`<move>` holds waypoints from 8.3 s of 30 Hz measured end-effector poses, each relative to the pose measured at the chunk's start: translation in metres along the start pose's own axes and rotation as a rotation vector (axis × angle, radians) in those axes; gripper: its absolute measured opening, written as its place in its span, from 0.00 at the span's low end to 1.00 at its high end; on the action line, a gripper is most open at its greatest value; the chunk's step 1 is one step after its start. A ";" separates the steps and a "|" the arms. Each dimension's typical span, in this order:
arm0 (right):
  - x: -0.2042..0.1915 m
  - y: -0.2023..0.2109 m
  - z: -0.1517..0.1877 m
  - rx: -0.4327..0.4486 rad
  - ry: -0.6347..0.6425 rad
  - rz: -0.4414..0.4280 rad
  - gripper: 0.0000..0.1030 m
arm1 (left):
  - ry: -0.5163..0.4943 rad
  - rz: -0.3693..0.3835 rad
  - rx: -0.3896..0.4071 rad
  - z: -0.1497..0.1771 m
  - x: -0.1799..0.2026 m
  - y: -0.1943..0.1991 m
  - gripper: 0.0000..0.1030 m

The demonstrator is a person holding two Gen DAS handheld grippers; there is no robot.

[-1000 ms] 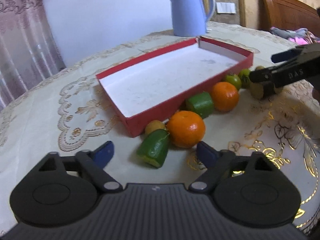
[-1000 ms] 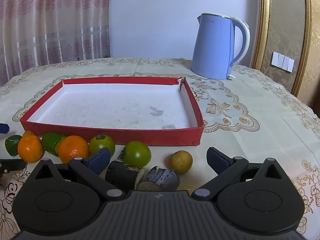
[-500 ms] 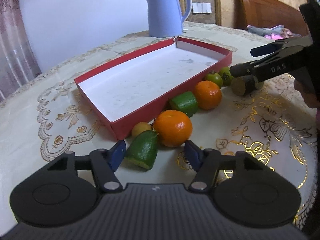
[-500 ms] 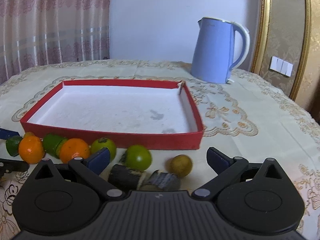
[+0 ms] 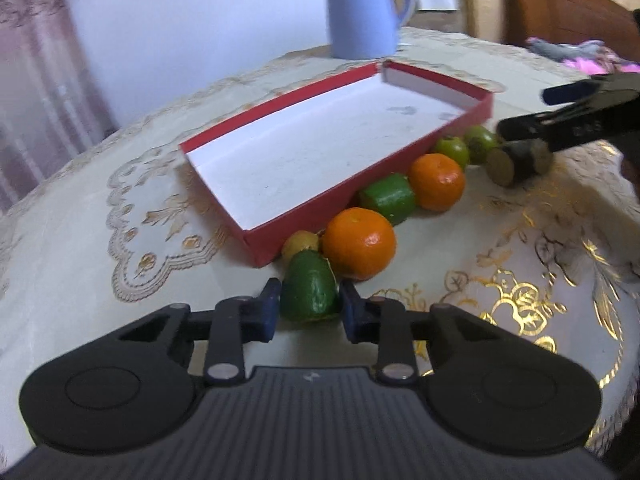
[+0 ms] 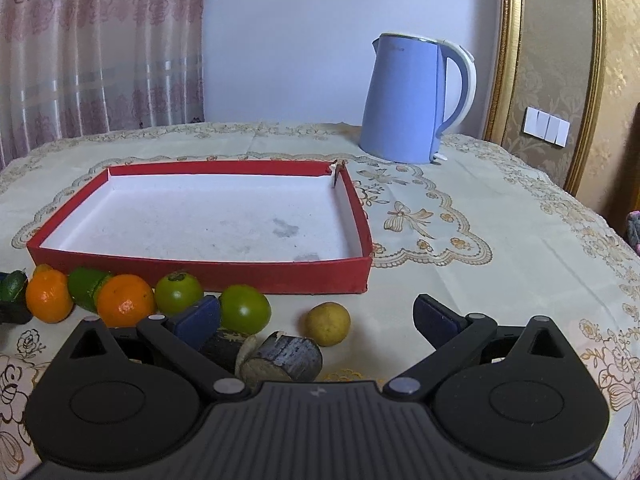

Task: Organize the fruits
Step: 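Lower the left tool onto the green avocado and close its fingers, then grasp a dark cylindrical piece with the right tool while the left tool holds the avocado, then carry the dark piece and the avocado into the red tray and release both, then move the left tool onto the tangerine and close its fingers, then grasp a second dark cylindrical piece with the right tool and lift it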

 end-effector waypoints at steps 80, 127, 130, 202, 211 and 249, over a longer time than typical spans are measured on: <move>-0.004 0.025 0.010 0.192 0.263 -0.004 0.31 | 0.253 0.056 0.143 -0.053 0.041 0.023 0.27; 0.058 -0.009 -0.005 0.239 -0.115 -0.084 0.81 | 0.334 0.000 0.064 -0.102 0.012 -0.038 0.27; 0.062 -0.014 -0.005 0.228 -0.136 -0.109 0.81 | 0.355 -0.035 0.034 -0.105 0.000 -0.057 0.27; 0.083 -0.020 0.002 0.168 -0.276 -0.110 0.97 | 0.406 -0.163 0.031 -0.014 0.032 -0.017 0.39; 0.056 0.004 0.007 0.200 -0.143 -0.120 0.97 | 0.419 -0.189 0.060 -0.013 0.025 0.002 0.39; -0.056 0.005 0.030 -0.004 0.087 -0.073 0.34 | 0.508 -0.155 0.064 0.008 0.000 0.011 0.39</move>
Point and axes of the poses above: each gripper's, at about its wrist camera, not at the fingertips, and y roughly against the way its jaws point, x to its right, z to its underside, the point moved 5 cm from there along -y, roughly the way its jaws point
